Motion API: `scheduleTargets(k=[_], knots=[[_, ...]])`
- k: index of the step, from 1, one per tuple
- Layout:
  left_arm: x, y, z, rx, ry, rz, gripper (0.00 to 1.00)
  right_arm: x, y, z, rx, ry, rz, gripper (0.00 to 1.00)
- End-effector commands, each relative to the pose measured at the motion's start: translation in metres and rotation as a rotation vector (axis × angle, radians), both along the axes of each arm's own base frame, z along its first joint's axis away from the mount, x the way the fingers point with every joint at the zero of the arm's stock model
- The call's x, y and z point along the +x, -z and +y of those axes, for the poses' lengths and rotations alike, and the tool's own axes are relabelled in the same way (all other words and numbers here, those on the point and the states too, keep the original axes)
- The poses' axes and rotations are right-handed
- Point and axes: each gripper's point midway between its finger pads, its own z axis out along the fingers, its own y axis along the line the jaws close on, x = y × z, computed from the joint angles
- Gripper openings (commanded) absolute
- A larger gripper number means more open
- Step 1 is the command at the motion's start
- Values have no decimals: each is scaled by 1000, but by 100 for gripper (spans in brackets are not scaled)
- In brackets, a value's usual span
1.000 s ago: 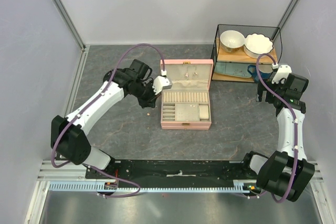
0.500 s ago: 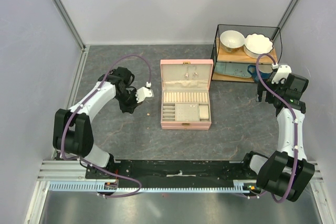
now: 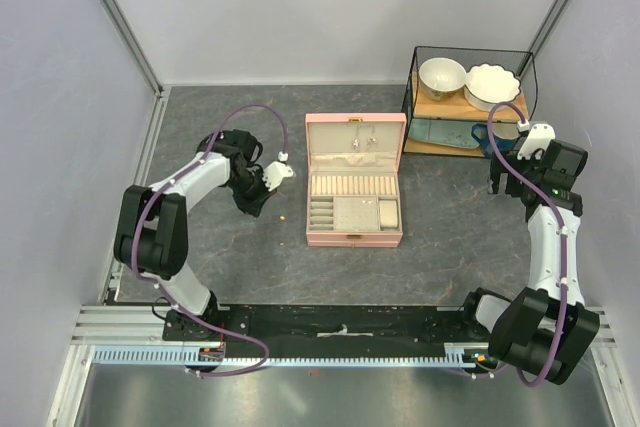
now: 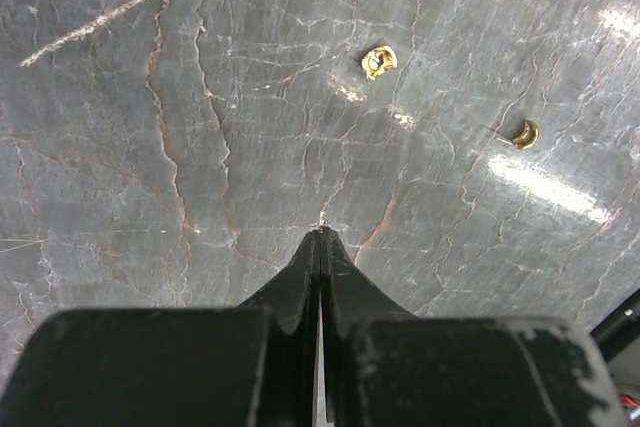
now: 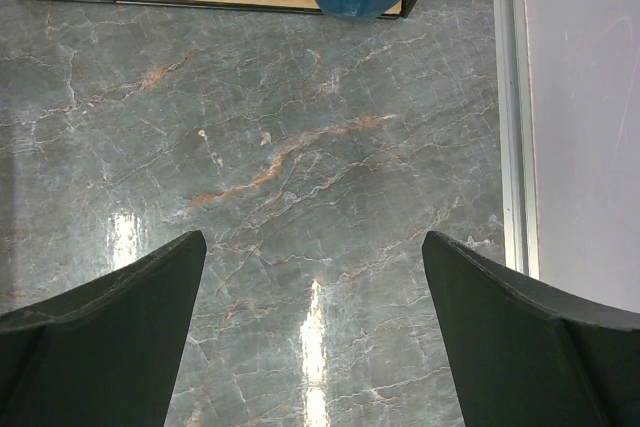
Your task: Organize the mixed jewelry
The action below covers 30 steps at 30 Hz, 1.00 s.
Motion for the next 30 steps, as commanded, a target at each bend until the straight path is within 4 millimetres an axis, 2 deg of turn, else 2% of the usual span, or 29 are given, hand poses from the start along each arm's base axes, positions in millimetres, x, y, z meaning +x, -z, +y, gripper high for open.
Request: scheduleTargets(k=[1,6,12,16,30], knots=[[6,-7,-2,-41,101,-133,2,1,-2,1,2,-11,-15,98],[-2,-2,6,-43,404,-241,2,2,-2,1,6,-11,-16,98],[-3,-12,-2,-72,702,-389,2,1,-3,1,4,-10,-18,98],[3,-16,-4,-59,789,-440,2,1,-2,1,2,-10,-17,98],[5,8,3,49,1124,-550,1,1,-1,0,-2,-7,-12,98]])
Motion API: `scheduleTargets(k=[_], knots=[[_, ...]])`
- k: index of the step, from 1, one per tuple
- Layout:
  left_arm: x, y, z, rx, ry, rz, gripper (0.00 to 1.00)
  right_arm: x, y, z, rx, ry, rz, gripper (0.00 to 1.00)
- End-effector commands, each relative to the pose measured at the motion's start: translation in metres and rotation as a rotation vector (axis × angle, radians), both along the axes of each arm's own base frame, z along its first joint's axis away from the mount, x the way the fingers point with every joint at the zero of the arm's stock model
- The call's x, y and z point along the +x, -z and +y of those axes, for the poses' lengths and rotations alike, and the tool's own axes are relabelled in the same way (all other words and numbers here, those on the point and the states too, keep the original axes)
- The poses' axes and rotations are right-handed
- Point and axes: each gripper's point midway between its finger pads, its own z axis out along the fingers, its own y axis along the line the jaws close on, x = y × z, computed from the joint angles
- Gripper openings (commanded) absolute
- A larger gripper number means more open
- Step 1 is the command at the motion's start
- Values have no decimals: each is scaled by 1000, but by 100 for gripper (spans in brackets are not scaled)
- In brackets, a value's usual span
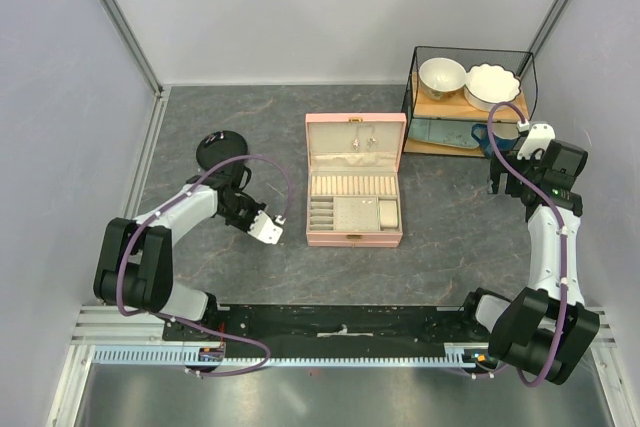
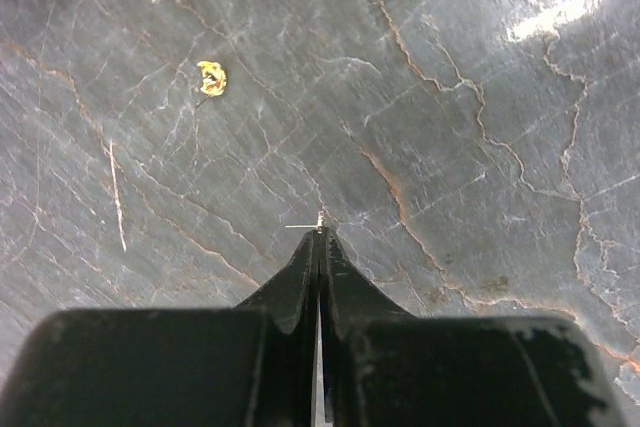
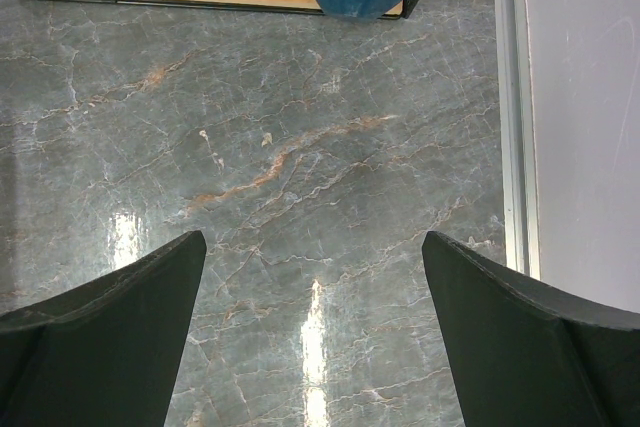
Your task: Organize the mixed jewelry
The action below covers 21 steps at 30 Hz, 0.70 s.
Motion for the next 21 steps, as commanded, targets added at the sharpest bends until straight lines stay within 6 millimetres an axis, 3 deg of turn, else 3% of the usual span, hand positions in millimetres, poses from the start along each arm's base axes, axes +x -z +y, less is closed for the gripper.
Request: scheduleTargets(k=[1,7,15,21], knots=[[15,-5,-2,38,195,-143,2,0,0,0,-3,-5,-10,98],[20,-4,-1,89,327,-184,2,0,1,-1,-5,-2,-4,98],[11,-7,-9,73,460,-153,9,0,3,-2,-7,0,1,98],[6,-10,-17,35,480,-139,20,1,4,-3,-6,4,5,98]])
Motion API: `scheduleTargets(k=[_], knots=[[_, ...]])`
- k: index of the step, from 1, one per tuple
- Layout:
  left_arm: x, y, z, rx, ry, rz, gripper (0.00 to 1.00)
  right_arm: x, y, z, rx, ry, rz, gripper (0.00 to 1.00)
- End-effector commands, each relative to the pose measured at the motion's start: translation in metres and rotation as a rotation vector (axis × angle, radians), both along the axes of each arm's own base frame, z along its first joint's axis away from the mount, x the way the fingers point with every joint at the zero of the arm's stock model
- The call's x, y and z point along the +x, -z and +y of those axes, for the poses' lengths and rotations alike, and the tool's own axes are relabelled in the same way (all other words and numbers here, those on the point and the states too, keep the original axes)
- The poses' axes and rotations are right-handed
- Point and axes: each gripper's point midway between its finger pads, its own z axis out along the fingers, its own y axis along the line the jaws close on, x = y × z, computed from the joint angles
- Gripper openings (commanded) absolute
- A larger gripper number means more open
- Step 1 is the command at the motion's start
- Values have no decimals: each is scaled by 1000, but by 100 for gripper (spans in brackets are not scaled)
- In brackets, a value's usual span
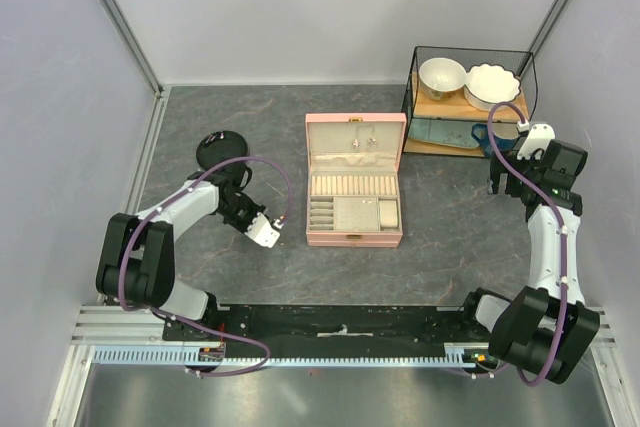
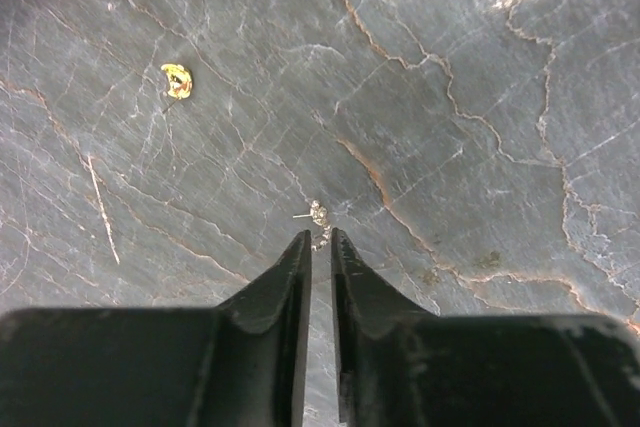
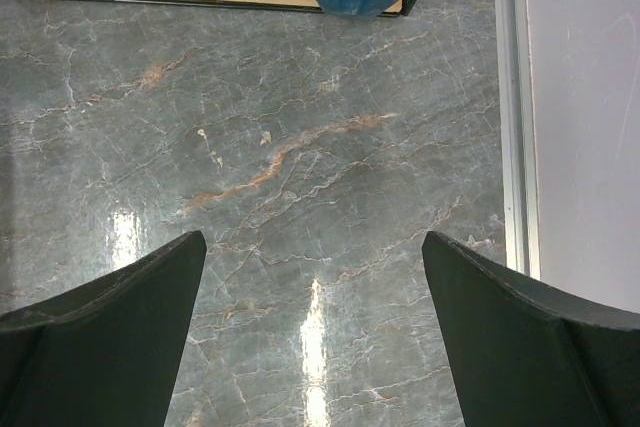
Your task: Organize the mixed jewelry
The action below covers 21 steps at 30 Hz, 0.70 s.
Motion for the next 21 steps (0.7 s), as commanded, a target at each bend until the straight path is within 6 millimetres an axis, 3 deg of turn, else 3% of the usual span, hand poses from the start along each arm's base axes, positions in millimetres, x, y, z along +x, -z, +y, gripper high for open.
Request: scheduleTargets(k=[1,10,17,21], knots=[[6,-16,-26,-47,382,-119,23,1,3,-3,-6,2,0,98],[6,-25,-30,-85,267,-99,34,-1,3,-3,-13,3,-2,98],[10,-35,-26,-129,14,-82,51,0,2,-2,-9,-1,-4,98],[14,-33,-25,-146,-105,-83,52,1,2,-2,-7,0,-4,98]])
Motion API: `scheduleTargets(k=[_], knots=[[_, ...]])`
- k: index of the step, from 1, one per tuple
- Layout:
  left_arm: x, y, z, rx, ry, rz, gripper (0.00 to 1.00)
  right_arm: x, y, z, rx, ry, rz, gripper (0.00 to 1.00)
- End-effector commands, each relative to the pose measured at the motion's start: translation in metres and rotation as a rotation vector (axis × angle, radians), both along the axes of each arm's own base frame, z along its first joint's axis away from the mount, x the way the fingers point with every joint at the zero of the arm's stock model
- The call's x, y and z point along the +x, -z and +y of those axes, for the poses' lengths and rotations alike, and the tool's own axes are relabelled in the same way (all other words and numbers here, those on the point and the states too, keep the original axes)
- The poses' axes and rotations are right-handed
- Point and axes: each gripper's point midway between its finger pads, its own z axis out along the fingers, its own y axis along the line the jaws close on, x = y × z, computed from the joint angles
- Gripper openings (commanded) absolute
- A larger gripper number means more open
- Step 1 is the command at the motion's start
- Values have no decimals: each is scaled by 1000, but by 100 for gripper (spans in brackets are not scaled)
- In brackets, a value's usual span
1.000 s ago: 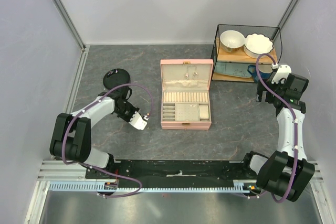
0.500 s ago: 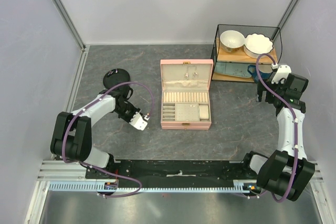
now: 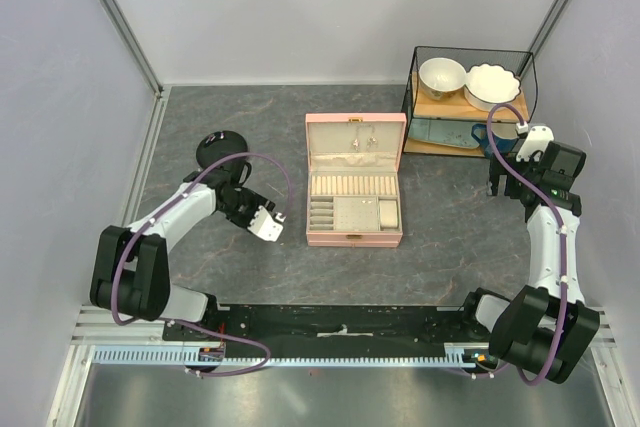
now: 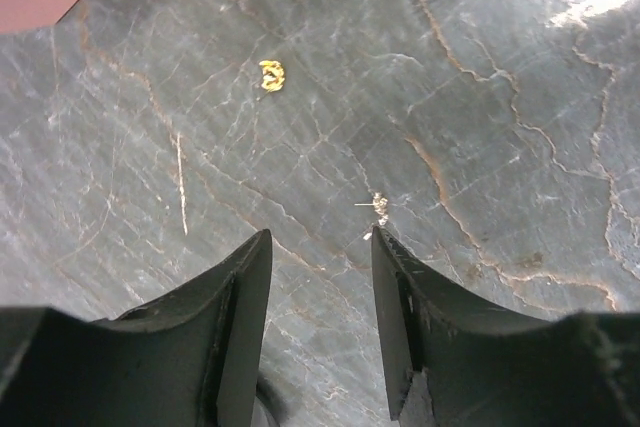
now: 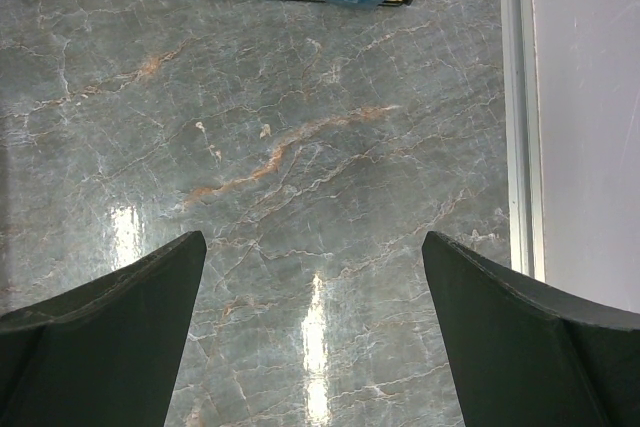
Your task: Organize the mixed jewelry
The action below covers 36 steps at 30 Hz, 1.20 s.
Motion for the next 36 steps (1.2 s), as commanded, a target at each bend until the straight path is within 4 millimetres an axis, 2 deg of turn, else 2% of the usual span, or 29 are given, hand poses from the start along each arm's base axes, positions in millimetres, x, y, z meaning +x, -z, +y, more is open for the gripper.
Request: scheduleTargets(k=[1,5,17,24,31,36], knots=[[10,-6,-8,-61,-110,-44,52,3,-3,-2,-6,-4,-18,98],[9,3,-6,-36,-189,-41,51,4,-4,-3,-7,-1,-18,98],[-3,19,4,1,-262,-24,48,3,-3,-2,-9,-3,-17,98],[4,22,8,15,-287,-49,47,2,-2,-3,-13,0,-15,98],[6,27,14,54,-296,-46,40,1,-3,-4,-19,1,-15,98],[-1,35,20,100,-283,-10,37,1,-2,-4,-19,2,-12,98]])
